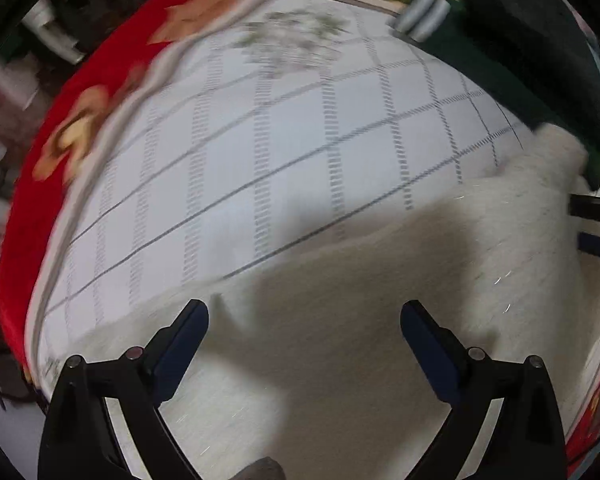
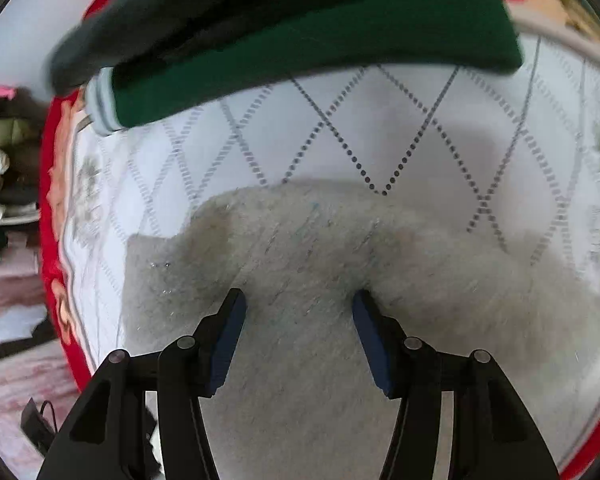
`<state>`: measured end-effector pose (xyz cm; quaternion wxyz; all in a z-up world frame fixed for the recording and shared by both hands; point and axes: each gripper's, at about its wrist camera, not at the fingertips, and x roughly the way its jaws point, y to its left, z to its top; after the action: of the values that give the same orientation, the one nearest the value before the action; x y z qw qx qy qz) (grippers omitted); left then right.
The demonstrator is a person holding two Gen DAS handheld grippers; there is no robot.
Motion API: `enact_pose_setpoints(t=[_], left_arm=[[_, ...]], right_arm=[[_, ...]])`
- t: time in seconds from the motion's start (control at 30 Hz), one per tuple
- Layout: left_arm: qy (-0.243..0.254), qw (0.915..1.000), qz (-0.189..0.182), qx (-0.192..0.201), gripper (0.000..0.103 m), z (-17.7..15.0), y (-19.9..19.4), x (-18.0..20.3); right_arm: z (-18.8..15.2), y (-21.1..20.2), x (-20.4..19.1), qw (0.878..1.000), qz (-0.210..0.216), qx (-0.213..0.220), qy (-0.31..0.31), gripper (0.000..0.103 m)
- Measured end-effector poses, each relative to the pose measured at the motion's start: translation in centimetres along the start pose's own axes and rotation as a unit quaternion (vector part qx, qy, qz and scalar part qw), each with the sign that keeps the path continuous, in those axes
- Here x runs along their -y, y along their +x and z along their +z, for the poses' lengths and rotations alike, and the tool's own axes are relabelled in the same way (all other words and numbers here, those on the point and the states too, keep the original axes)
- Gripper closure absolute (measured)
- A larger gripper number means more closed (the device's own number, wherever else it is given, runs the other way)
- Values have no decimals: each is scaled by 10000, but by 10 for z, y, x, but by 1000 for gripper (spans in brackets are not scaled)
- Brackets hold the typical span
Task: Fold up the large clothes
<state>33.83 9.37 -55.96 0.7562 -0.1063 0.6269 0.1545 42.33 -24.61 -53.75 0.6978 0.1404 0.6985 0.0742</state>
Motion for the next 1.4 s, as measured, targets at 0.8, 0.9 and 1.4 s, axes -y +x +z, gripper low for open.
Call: enact_pose_setpoints(t=[0.8,0.9,1.4], left_arm=[[-147,9992,-97,352,4,-30,-45,17],[18,9994,-28,353,4,-5,-19,52],[118,9998,51,158,0,6,-24,48]], right_arm=[[-46,-64,25,9986,495,153,-118,41],[-35,-67,69,9993,271,199,156,41],[-53,-75,179,9879,329,810,1280,24]])
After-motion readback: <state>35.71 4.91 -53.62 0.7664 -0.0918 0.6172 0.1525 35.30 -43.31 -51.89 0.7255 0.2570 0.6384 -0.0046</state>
